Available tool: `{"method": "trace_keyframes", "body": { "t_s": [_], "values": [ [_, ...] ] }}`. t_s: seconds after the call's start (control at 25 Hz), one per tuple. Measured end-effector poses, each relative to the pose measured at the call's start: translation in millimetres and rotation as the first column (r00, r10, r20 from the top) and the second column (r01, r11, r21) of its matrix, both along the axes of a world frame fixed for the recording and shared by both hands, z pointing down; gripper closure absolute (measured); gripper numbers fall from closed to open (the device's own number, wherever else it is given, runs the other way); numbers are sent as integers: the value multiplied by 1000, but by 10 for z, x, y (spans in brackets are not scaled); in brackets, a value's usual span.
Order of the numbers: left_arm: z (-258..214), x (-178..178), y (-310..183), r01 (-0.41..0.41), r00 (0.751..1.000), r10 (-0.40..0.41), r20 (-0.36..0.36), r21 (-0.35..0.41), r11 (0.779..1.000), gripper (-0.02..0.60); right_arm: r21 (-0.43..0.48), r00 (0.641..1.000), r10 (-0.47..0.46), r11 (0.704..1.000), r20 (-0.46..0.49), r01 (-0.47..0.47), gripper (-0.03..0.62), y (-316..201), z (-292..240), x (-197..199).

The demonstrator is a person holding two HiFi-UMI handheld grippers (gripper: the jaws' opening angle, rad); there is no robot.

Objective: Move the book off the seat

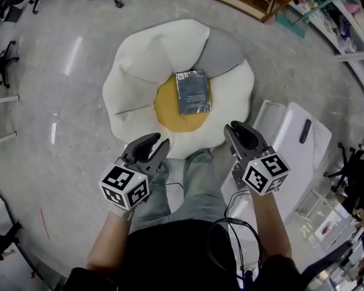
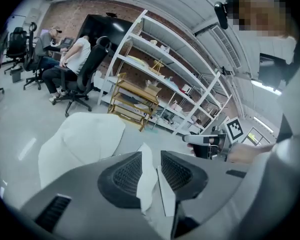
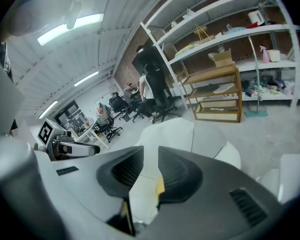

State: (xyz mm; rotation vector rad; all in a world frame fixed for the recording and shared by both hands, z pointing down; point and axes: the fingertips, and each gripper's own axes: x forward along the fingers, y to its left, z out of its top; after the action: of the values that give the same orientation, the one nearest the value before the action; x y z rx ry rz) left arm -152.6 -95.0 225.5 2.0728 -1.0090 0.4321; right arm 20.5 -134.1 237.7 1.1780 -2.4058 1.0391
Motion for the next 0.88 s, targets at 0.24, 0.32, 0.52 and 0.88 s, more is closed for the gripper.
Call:
{"method": "trace_keyframes", "body": {
  "t_s": [0.24,0.32,0.52,0.88],
  "values": [
    [651,-22,1,44,999,-42,30,-70,997,471,-93,1000,-12,996,-12,11,494,-25,697,66],
    [863,-16,18,47,998,-44,36,-95,994,462,-114,1000,-25,993,-9,24,476,-33,920,68],
    [1375,-17,-50,67,997,-61,46,-136,988,448,-168,996,-84,982,-1,83,415,-87,1512,10],
    [2410,49,-208,92,995,-82,59,-198,976,405,-259,992,-123,959,-10,117,358,-243,2631,3]
  ]
}}
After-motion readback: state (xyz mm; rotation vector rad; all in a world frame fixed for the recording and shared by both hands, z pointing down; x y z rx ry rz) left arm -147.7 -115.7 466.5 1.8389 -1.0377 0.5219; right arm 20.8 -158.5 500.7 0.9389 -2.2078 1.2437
